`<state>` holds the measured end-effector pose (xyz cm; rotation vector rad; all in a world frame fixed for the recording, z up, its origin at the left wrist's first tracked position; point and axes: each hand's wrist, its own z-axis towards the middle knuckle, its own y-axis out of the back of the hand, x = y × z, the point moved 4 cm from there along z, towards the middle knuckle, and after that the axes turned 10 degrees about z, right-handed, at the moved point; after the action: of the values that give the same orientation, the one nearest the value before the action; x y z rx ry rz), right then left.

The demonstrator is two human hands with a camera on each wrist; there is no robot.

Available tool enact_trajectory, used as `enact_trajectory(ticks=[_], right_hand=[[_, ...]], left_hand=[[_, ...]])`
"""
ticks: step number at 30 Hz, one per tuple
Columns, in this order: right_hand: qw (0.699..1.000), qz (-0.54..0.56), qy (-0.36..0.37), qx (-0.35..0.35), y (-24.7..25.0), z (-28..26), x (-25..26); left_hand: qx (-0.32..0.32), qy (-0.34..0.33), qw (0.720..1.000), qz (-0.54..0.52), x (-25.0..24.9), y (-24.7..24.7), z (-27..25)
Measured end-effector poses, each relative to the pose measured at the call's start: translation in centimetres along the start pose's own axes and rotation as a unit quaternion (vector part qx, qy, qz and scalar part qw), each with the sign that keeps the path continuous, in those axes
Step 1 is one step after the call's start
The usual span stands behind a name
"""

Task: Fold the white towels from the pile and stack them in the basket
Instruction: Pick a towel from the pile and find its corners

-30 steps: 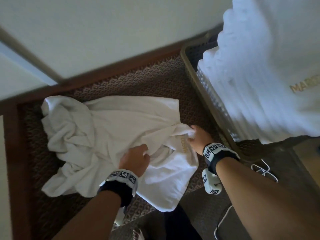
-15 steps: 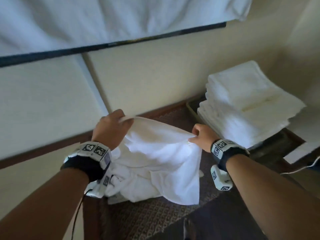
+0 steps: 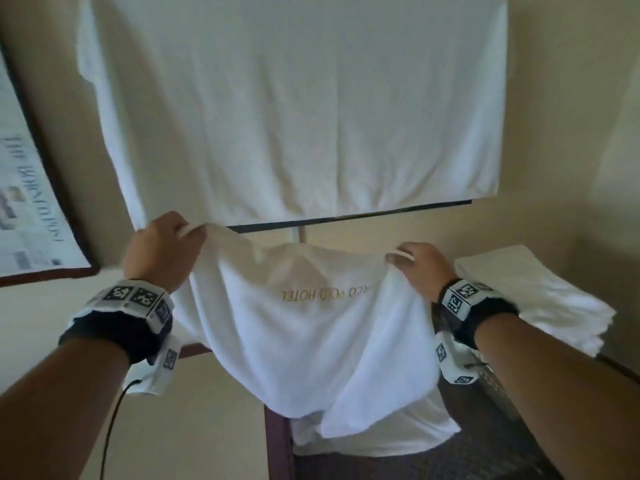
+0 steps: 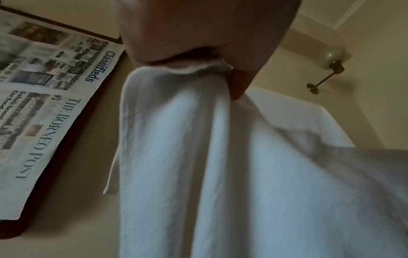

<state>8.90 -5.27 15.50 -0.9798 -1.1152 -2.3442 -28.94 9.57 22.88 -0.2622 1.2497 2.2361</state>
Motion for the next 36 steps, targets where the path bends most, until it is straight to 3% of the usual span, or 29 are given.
enact_trajectory(ticks=[2,4,7,9,11,17,22,26,30,34,36], right_hand=[[0.995,-0.014,0.096,0.030,-0.5,0.9,5.7],[0.983,-0.052,0.167,0.062,-1.0,1.5,10.6],[0.966,-0.104,0.225,0.078,-1.2,1.6,16.2],[0.958,-0.142,0.237,0.079,-1.1,1.3,18.1],[0.956,-0.158,0.236,0.074,-0.3,1.2,18.3],[0.973,-0.137,0.149,0.110,2.5,1.2,12.5],[0.988,-0.135,0.061,0.047,5.3,1.7,5.7],[1.000,-0.004,0.002,0.005,6.4,1.9,3.3],[0.992,0.094,0.082,0.001,4.9,1.7,7.4],[0.970,0.152,0.185,0.047,2.8,0.5,13.5],[0.963,0.164,0.199,0.071,1.9,-0.2,15.0]], left_hand=[[0.017,-0.015,1.000,0.014,-0.5,-0.2,-1.0],[0.067,-0.081,0.994,-0.038,-2.7,-1.3,-2.5],[0.191,-0.154,0.952,-0.184,-8.0,-3.2,-5.2],[0.173,-0.193,0.947,-0.191,-10.4,-3.2,-5.7],[0.142,-0.187,0.957,-0.171,-10.7,-2.4,-4.8],[0.195,-0.183,0.949,-0.166,-10.1,0.7,-3.6],[0.190,-0.135,0.951,-0.202,-9.1,2.2,-4.0],[0.189,-0.087,0.963,-0.172,-7.7,2.2,-4.6],[0.183,-0.085,0.977,-0.063,-8.2,1.0,-6.1],[0.247,-0.082,0.949,-0.175,-12.4,-1.1,-8.3],[0.206,-0.117,0.950,-0.204,-14.1,-1.5,-8.5]])
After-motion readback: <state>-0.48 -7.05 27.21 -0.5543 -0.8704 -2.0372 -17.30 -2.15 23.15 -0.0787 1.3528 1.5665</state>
